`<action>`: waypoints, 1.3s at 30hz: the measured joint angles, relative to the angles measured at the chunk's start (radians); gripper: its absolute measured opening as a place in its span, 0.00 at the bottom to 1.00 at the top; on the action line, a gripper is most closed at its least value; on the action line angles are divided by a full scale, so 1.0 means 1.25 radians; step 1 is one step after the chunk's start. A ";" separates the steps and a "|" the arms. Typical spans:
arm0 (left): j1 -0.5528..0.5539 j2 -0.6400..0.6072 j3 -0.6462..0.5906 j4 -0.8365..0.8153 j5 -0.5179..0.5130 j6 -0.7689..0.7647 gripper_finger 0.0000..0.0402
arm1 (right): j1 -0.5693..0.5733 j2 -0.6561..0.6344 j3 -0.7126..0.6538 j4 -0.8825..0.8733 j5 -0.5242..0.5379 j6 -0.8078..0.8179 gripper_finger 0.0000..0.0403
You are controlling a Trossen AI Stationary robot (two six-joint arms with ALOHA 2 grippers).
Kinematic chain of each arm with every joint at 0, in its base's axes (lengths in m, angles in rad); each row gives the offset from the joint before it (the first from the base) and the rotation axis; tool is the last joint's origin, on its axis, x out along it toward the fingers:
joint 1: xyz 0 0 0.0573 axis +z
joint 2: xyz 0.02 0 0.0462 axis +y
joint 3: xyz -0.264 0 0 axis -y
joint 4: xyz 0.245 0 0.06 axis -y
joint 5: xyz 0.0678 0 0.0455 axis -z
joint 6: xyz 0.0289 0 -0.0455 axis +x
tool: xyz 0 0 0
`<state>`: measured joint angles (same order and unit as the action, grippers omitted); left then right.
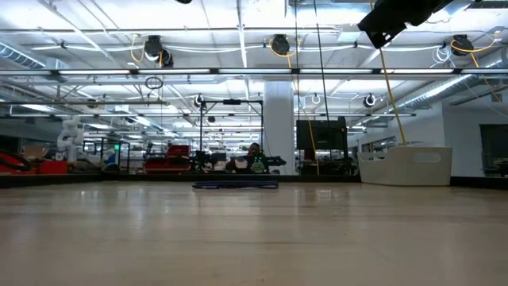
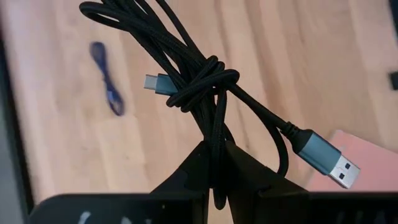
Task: Pick and place USB-C Cables
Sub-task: Put the black charger cable into the white bin
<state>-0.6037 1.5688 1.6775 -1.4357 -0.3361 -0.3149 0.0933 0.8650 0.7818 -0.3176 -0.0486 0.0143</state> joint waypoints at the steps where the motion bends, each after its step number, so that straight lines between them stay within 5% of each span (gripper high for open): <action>1: 0.000 0.000 0.000 0.005 -0.013 0.000 0.09 | 0.000 0.000 0.000 0.000 0.000 0.000 0.02; 12: 0.004 -0.074 -0.002 0.185 -0.210 0.124 0.09 | 0.000 0.000 0.000 0.006 0.000 0.000 0.02; 18: 0.035 -0.148 -0.069 0.323 -0.222 0.250 0.09 | 0.000 0.000 0.000 0.006 0.000 0.000 0.02; 26: 0.105 -0.348 -0.344 0.615 -0.216 0.307 0.09 | 0.000 0.000 0.000 0.006 0.000 0.000 0.02; 39: 0.257 -0.581 -0.794 1.061 -0.013 0.389 0.09 | 0.000 0.019 0.000 0.118 0.041 -0.005 0.02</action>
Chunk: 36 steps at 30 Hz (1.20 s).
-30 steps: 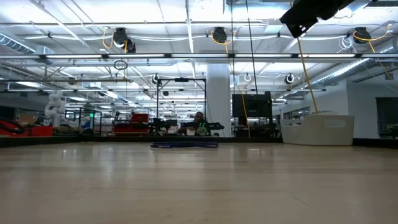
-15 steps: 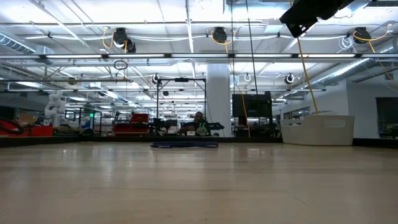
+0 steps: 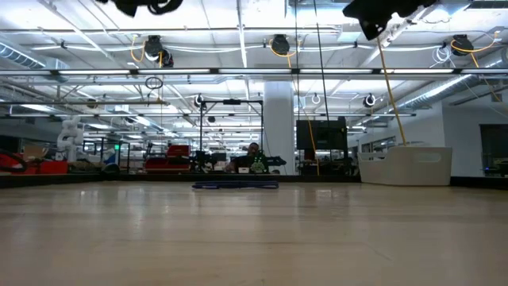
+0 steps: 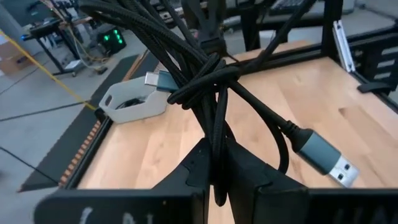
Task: Pick and place USB-C Cables
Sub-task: Put the black charger cable into the white bin
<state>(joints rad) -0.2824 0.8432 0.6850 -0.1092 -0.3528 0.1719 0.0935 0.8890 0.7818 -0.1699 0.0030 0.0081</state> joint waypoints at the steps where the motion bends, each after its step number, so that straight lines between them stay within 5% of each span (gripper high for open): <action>1: 0.011 -0.010 -0.027 0.027 0.015 0.000 0.09 | 0.000 0.009 0.000 0.020 0.000 -0.004 0.02; 9: 0.086 -0.002 -0.279 0.454 0.100 0.028 0.09 | 0.000 0.117 0.000 0.236 0.000 -0.057 0.02; 14: 0.132 0.001 -0.356 0.599 0.145 0.030 0.09 | -0.001 0.187 0.000 0.373 0.000 -0.079 0.02; 23: 0.142 0.057 -0.342 0.660 0.192 0.036 0.09 | -0.041 0.243 0.000 0.452 -0.003 -0.078 0.02; 36: 0.142 0.336 -0.163 0.712 0.228 0.161 0.09 | -0.059 0.244 0.000 0.449 -0.003 -0.029 0.02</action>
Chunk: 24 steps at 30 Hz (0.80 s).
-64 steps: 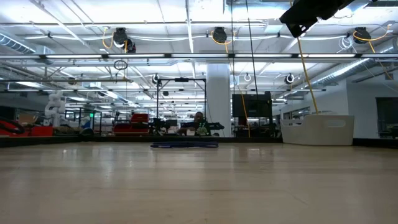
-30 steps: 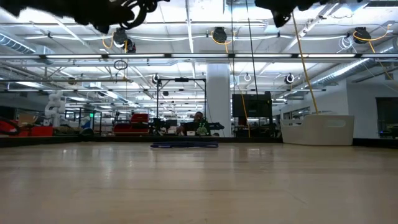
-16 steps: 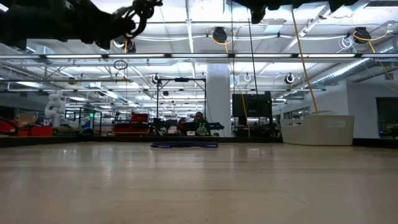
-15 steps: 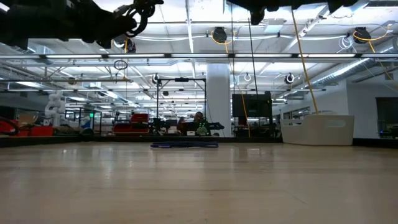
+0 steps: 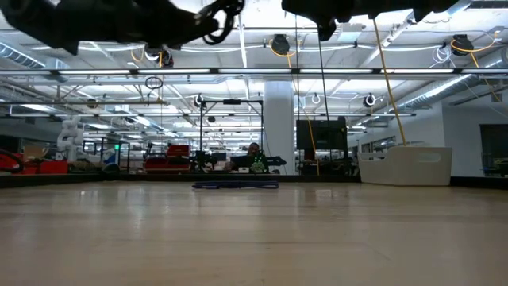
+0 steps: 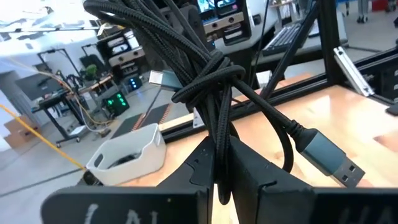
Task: Pick and place USB-C Cables
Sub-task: Put the black charger cable into the white bin
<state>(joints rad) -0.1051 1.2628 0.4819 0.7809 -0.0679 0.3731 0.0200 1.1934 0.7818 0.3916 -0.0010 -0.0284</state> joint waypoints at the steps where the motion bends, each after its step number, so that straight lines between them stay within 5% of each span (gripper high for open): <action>1: 0.000 0.015 0.015 0.000 0.000 0.011 0.09 | 0.000 0.000 0.000 0.000 0.000 0.005 0.02; 11: 0.000 0.128 0.136 0.003 0.000 0.089 0.09 | 0.003 -0.012 0.000 -0.002 -0.023 0.064 0.07; 24: 0.000 0.144 0.141 -0.003 0.014 0.126 0.09 | 0.038 -0.028 0.000 0.016 -0.024 0.071 0.55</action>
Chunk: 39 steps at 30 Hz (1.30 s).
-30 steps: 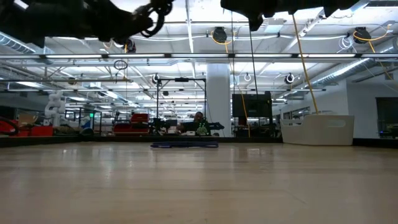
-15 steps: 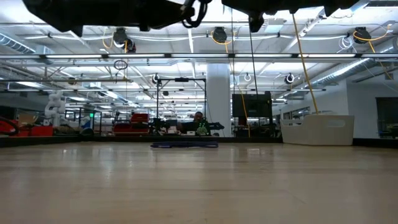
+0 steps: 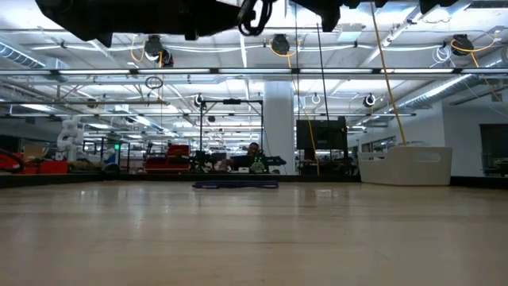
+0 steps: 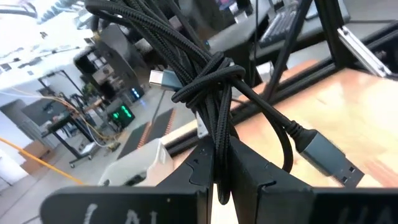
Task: Pick and place USB-C Cables
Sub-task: Put the black charger cable into the white bin
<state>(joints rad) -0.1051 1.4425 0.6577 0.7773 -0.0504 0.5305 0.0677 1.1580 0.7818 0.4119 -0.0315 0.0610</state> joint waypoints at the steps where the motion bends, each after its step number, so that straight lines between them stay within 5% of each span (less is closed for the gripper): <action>1: 0.000 0.003 0.000 0.000 0.000 0.003 0.09 | 0.001 0.000 0.000 0.008 0.000 0.005 0.57; 7: 0.000 0.031 0.000 0.039 -0.001 0.031 0.09 | 0.006 0.000 0.000 0.028 0.000 0.017 0.68; 13: 0.001 0.037 0.000 0.052 -0.002 0.041 0.09 | 0.006 0.000 0.000 0.043 0.002 0.008 0.67; 32: 0.004 0.037 0.000 0.050 -0.004 0.033 0.09 | 0.005 0.024 0.000 0.092 0.000 0.005 0.15; 39: 0.004 0.037 0.000 0.050 -0.004 0.017 0.09 | 0.005 0.024 0.000 0.093 0.001 0.005 0.03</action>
<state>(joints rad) -0.1001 1.4891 0.6575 0.8394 -0.0560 0.5521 0.0742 1.1881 0.7818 0.5278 -0.0305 0.0669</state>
